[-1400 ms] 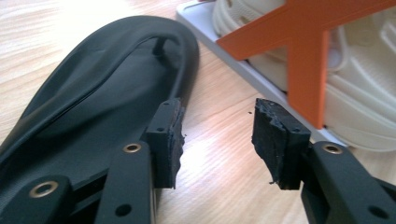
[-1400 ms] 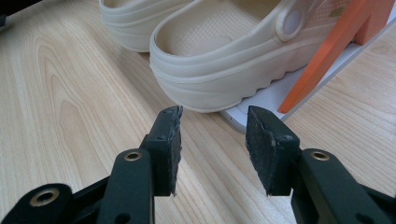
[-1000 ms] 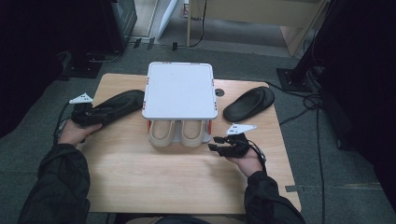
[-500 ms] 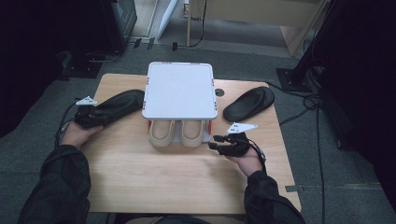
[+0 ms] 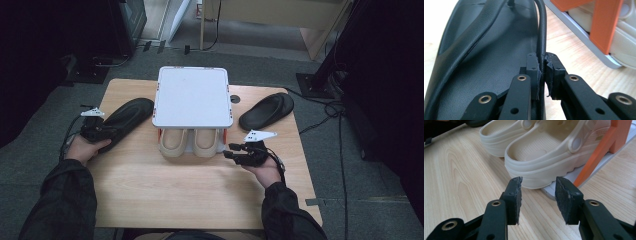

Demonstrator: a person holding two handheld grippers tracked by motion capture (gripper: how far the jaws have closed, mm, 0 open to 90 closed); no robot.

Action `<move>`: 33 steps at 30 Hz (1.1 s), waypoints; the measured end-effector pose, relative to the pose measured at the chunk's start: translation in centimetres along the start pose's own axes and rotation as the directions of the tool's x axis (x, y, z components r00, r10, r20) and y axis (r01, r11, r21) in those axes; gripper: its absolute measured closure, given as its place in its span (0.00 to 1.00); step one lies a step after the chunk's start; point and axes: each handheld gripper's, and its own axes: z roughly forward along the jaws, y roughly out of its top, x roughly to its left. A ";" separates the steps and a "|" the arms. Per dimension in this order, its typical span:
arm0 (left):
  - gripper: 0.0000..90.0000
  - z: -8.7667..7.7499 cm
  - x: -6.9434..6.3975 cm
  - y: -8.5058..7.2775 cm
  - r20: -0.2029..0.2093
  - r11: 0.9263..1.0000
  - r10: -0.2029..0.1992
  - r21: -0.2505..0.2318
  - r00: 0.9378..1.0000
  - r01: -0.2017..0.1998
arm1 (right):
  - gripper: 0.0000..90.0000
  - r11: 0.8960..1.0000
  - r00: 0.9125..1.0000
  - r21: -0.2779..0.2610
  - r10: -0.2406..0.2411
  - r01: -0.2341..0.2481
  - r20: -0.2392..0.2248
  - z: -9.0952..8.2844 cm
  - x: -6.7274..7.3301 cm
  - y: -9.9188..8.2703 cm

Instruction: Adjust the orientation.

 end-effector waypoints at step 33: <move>0.73 -1.2 -5.0 -1.8 0.019 0.999 -0.019 0.030 1.000 0.019 | 0.64 1.000 1.000 -0.011 -0.018 0.017 -0.011 0.0 0.3 0.4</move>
